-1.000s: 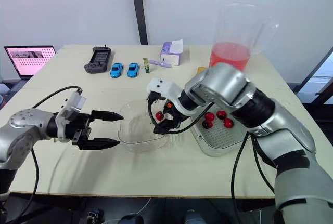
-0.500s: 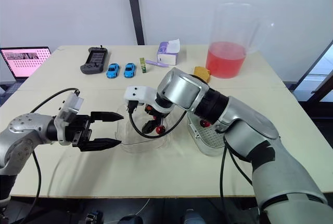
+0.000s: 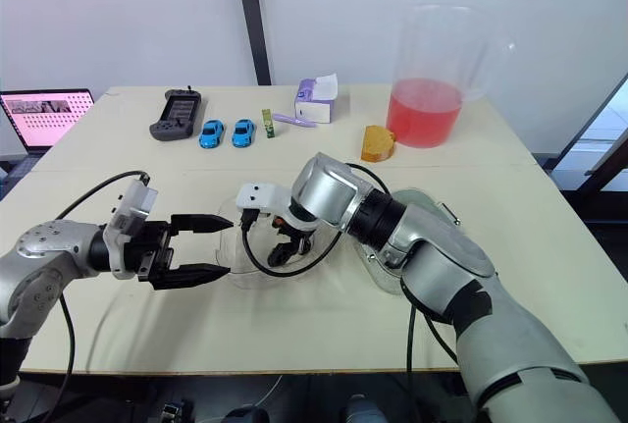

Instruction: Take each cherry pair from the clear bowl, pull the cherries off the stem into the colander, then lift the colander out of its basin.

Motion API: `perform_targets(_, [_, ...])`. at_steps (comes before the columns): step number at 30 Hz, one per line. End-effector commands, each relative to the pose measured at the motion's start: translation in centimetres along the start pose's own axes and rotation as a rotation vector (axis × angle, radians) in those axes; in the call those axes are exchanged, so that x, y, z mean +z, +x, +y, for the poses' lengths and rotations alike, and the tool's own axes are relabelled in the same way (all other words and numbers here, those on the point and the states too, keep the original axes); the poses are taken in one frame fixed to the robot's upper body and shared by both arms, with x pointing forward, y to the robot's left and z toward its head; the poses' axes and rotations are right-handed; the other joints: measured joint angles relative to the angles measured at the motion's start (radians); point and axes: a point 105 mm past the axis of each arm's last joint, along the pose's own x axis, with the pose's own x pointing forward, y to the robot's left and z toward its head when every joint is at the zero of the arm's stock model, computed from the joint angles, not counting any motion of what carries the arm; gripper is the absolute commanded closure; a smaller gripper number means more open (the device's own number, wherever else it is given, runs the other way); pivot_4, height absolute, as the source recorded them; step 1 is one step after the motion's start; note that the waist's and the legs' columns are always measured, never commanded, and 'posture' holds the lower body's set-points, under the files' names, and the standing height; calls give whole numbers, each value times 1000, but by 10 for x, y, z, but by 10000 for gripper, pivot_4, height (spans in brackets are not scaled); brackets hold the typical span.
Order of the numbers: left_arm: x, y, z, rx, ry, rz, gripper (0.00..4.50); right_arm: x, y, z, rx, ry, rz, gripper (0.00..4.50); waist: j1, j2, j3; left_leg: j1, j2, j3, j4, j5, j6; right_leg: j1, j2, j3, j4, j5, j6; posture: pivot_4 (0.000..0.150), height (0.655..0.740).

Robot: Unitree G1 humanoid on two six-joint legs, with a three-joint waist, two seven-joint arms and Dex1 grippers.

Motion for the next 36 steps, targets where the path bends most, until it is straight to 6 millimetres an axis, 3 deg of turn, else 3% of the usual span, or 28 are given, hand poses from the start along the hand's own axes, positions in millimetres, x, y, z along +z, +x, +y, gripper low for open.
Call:
perform_targets(1, [11, -4, -2, 7, 43, -27, 276, 9, -4, -8, -36, -16, -34, 0, 0, 0, 0, 0, 0, 0, 0, 0, 0, 0, 0, 0, 0, 0, 0, 1500, 7400])
perform_targets(8, [11, -5, -3, 11, 41, -29, 276, 3, 2, -20, -61, -7, -12, 0, 0, 0, 0, 0, 0, 0, 0, 0, 0, 0, 0, 0, 0, 0, 0, 1500, 7400])
perform_targets(13, [11, -8, -3, 18, 38, -32, 276, 1, 4, -18, -42, -9, -5, 0, 0, 0, 0, 0, 0, 0, 0, 0, 0, 0, 0, 0, 0, 0, 0, 1500, 7400])
perform_targets(14, [12, -8, -3, 19, 38, -32, 0, 0, 4, -17, -39, -10, -4, 6248, 0, 0, 0, 0, 0, 0, 0, 0, 0, 0, 0, 0, 0, 0, 0, 1500, 7400])
perform_targets(15, [12, -8, -3, 20, 39, -33, 0, 0, 4, -17, -35, -11, -4, 8649, 0, 0, 0, 0, 0, 0, 0, 0, 0, 0, 0, 0, 0, 0, 0, 1500, 7400])
perform_targets(16, [12, -8, -2, 21, 40, -34, 0, 1, 4, -16, -33, -12, -5, 15030, 0, 0, 0, 0, 0, 0, 0, 0, 0, 0, 0, 0, 0, 0, 0, 1500, 7400])
perform_targets(17, [13, -8, -2, 22, 41, -35, 0, 1, 4, -16, -31, -14, -7, 18397, 0, 0, 0, 0, 0, 0, 0, 0, 0, 0, 0, 0, 0, 0, 0, 1500, 7400])
perform_targets(22, [15, -8, -2, 19, 45, -40, 0, 5, 3, -13, -19, -28, -21, 43768, 0, 0, 0, 0, 0, 0, 0, 0, 0, 0, 0, 0, 0, 0, 0, 1500, 7400])
perform_targets(36, [18, -8, -1, 6, 43, -41, 0, 42, -13, 11, 72, -27, -129, 44525, 0, 0, 0, 0, 0, 0, 0, 0, 0, 0, 0, 0, 0, 0, 0, 1500, 7400])
